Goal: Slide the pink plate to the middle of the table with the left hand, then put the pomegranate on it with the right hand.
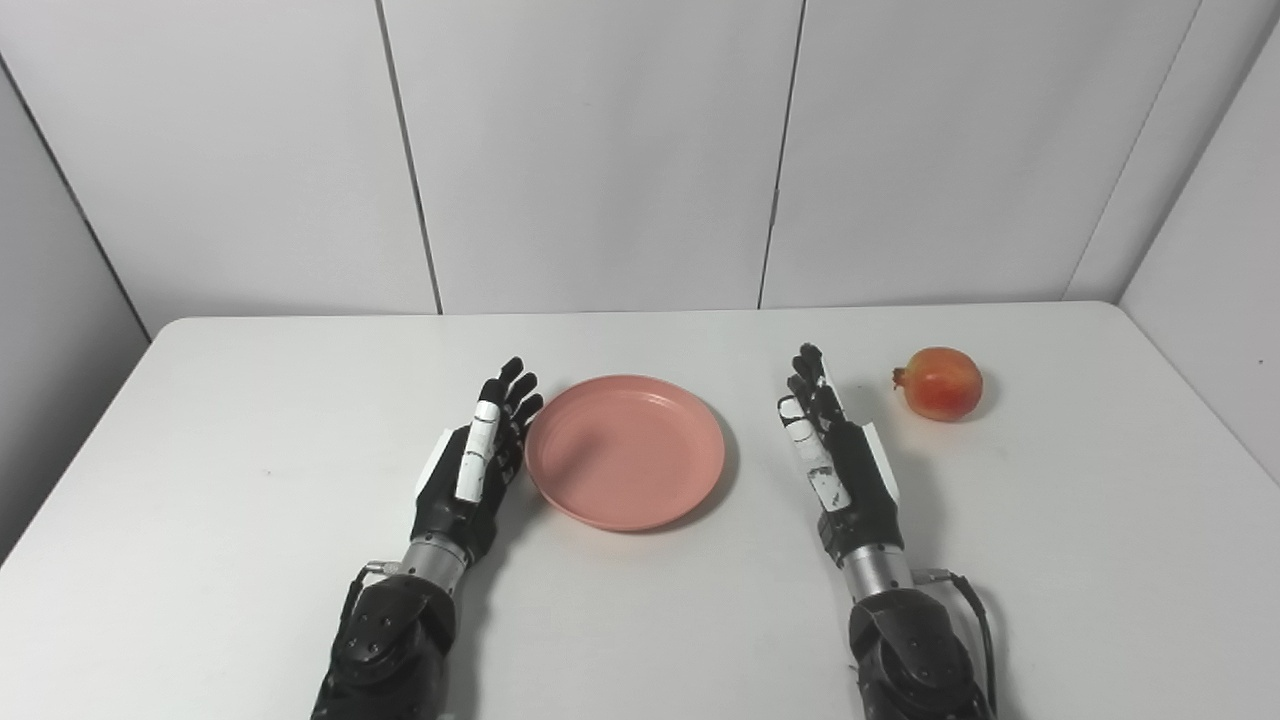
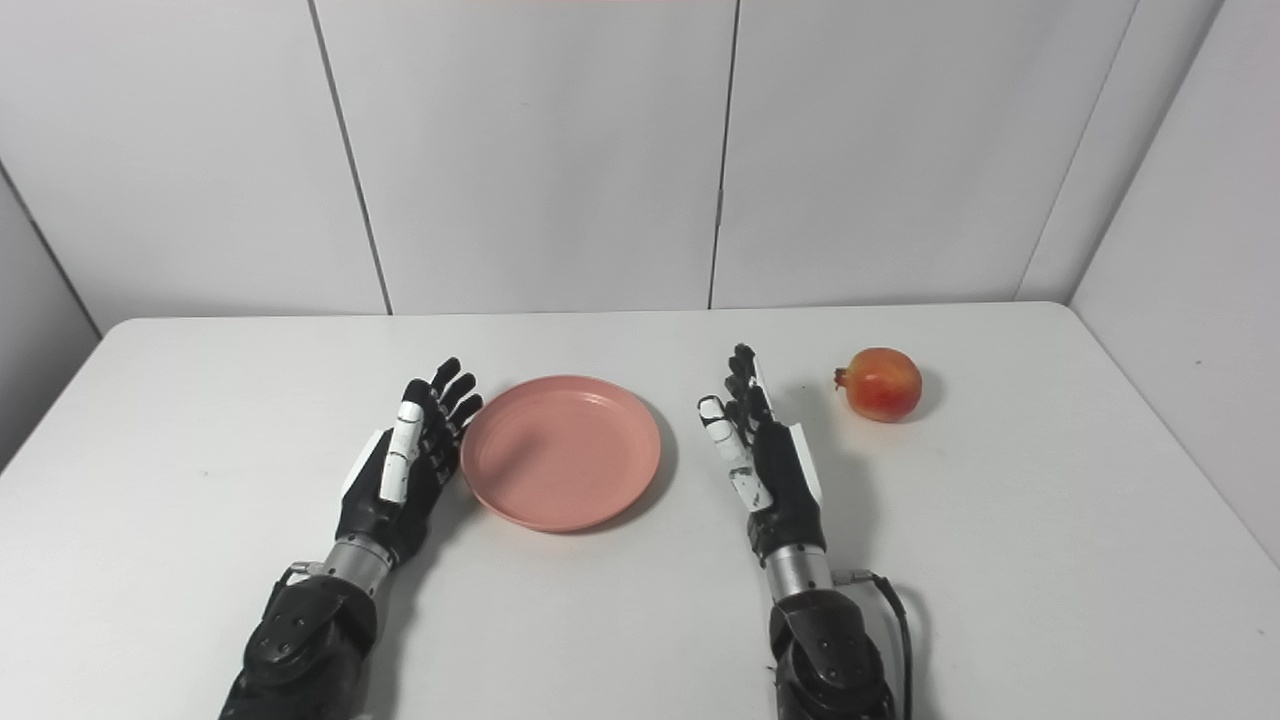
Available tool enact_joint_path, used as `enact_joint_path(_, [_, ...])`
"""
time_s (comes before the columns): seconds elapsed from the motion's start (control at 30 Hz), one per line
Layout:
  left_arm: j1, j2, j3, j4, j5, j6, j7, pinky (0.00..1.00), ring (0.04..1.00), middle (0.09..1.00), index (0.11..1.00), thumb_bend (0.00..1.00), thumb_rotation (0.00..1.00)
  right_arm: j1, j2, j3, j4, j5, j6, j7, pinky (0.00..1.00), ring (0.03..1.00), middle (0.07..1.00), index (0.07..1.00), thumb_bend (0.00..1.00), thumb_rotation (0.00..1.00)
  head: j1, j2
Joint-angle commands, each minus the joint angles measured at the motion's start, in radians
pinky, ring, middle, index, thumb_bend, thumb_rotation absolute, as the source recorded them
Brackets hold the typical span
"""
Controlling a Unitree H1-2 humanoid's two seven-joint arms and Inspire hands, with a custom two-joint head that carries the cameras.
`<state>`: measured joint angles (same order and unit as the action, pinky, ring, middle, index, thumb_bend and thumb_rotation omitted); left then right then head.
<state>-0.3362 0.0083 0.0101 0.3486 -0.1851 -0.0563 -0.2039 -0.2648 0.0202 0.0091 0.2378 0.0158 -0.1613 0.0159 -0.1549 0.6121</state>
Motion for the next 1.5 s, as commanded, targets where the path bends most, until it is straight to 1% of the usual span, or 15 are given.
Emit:
enact_joint_path(0.0, [-0.030,-0.009,0.001,0.007,0.007,-0.049,0.006,0.98,0.984,0.994,0.986,0.65,0.98,-0.022,-0.003,0.001,-0.018,-0.005,-0.013,0.000,1.00,1.000,1.000,1.000,0.72,0.84,0.001,-0.002])
enact_joint_path(0.13, [-0.045,-0.009,0.002,0.030,0.021,-0.064,0.016,1.00,1.000,1.000,1.000,0.63,1.00,-0.019,-0.007,0.003,-0.023,-0.013,-0.012,-0.001,1.00,1.000,1.000,1.000,0.73,0.85,0.003,-0.001])
enact_joint_path(0.3, [-0.073,-0.009,-0.001,0.080,0.059,-0.094,0.055,0.99,1.000,1.000,1.000,0.63,1.00,-0.017,-0.007,0.001,-0.025,-0.003,-0.021,0.005,1.00,1.000,0.997,1.000,0.71,0.83,-0.002,-0.001])
enact_joint_path(0.47, [-0.092,-0.012,0.001,0.114,0.087,-0.110,0.090,1.00,1.000,1.000,1.000,0.64,1.00,-0.015,-0.012,0.003,-0.025,-0.008,-0.026,0.004,1.00,0.997,0.992,1.000,0.73,0.84,-0.001,0.002])
enact_joint_path(0.57, [-0.104,-0.014,0.003,0.147,0.108,-0.141,0.117,1.00,1.000,1.000,1.000,0.64,1.00,-0.013,-0.013,0.004,-0.025,-0.009,-0.034,0.004,1.00,0.998,0.992,1.000,0.72,0.82,-0.001,0.002])
enact_joint_path(0.73, [-0.115,-0.021,0.012,0.181,0.125,-0.166,0.156,1.00,1.000,1.000,1.000,0.64,1.00,-0.015,-0.024,0.008,-0.021,-0.012,-0.044,0.012,1.00,0.999,0.998,1.000,0.71,0.84,-0.001,0.006])
enact_joint_path(0.83, [-0.115,-0.027,0.018,0.180,0.116,-0.144,0.161,1.00,1.000,1.000,1.000,0.65,1.00,-0.020,-0.038,0.010,-0.026,-0.004,-0.045,0.028,1.00,1.000,1.000,1.000,0.70,0.85,-0.006,0.008])
enact_joint_path(0.97, [-0.111,-0.039,0.032,0.161,0.071,-0.094,0.141,1.00,1.000,1.000,1.000,0.65,1.00,-0.038,-0.057,-0.006,-0.025,-0.003,-0.067,0.022,1.00,1.000,1.000,1.000,0.72,0.84,-0.008,0.011])
enact_joint_path(1.07, [-0.108,-0.046,0.037,0.153,0.054,-0.082,0.137,1.00,1.000,1.000,1.000,0.64,1.00,-0.049,-0.067,-0.025,-0.037,0.003,-0.063,0.011,1.00,1.000,1.000,1.000,0.74,0.83,-0.007,0.012])
enact_joint_path(1.17, [-0.106,-0.051,0.039,0.148,0.041,-0.072,0.134,1.00,1.000,1.000,1.000,0.64,1.00,-0.059,-0.082,-0.043,-0.050,0.000,-0.052,0.001,1.00,1.000,1.000,1.000,0.73,0.84,-0.009,0.011])
enact_joint_path(1.23, [-0.105,-0.056,0.045,0.143,0.022,-0.061,0.128,1.00,1.000,1.000,1.000,0.64,1.00,-0.069,-0.095,-0.056,-0.053,0.000,-0.057,-0.005,1.00,1.000,1.000,1.000,0.72,0.84,-0.011,0.012])
enact_joint_path(1.3, [-0.105,-0.060,0.053,0.138,0.001,-0.050,0.122,1.00,1.000,1.000,1.000,0.64,1.00,-0.077,-0.102,-0.075,-0.057,0.005,-0.060,-0.017,1.00,1.000,1.000,1.000,0.70,0.81,-0.012,0.010])
enact_joint_path(1.4, [-0.106,-0.065,0.064,0.137,-0.026,-0.044,0.111,1.00,1.000,1.000,1.000,0.65,1.00,-0.094,-0.120,-0.101,-0.051,-0.010,-0.068,-0.040,1.00,1.000,0.999,1.000,0.71,0.81,-0.012,0.008])
enact_joint_path(1.47, [-0.105,-0.068,0.071,0.133,-0.040,-0.037,0.106,1.00,1.000,1.000,1.000,0.65,1.00,-0.101,-0.135,-0.110,-0.052,-0.020,-0.070,-0.049,1.00,1.000,1.000,1.000,0.72,0.83,-0.013,0.007])
